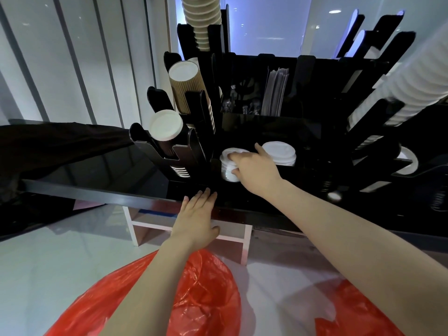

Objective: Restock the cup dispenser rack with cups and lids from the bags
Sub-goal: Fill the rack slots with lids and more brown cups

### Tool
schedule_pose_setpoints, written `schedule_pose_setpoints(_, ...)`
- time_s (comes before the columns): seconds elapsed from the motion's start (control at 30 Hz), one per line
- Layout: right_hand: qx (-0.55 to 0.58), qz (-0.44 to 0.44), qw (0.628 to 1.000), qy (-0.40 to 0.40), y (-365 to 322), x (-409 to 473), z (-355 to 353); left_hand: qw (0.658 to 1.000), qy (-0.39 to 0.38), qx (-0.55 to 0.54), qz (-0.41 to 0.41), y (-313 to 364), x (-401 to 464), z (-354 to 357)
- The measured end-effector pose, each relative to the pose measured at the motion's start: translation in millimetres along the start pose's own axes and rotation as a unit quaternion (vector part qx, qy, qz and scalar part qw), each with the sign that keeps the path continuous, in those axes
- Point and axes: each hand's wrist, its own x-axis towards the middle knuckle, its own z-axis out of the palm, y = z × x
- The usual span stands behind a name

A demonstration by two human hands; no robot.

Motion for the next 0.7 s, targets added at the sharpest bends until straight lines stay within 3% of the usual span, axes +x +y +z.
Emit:
schedule_pose_setpoints(0.33,0.048,-0.027,0.997,-0.061,1,-3,-6,1.0,-0.006,-0.001,-0.004,1,-1,-1)
schedule_pose_setpoints(0.43,0.114,-0.011,0.993,0.006,4,-14,-8,1.0,-0.009,-0.006,-0.002,0,-2,-1)
schedule_pose_setpoints(0.5,0.191,0.022,0.976,0.106,11,-24,-13,1.0,-0.007,-0.008,-0.001,-1,-1,0)
schedule_pose_setpoints(0.57,0.197,0.06,0.964,0.169,23,-32,-19,1.0,-0.004,-0.008,0.0,-1,-1,1)
schedule_pose_setpoints(0.7,0.156,0.214,0.956,0.124,52,-36,-30,1.0,-0.004,-0.007,-0.002,-1,-1,2)
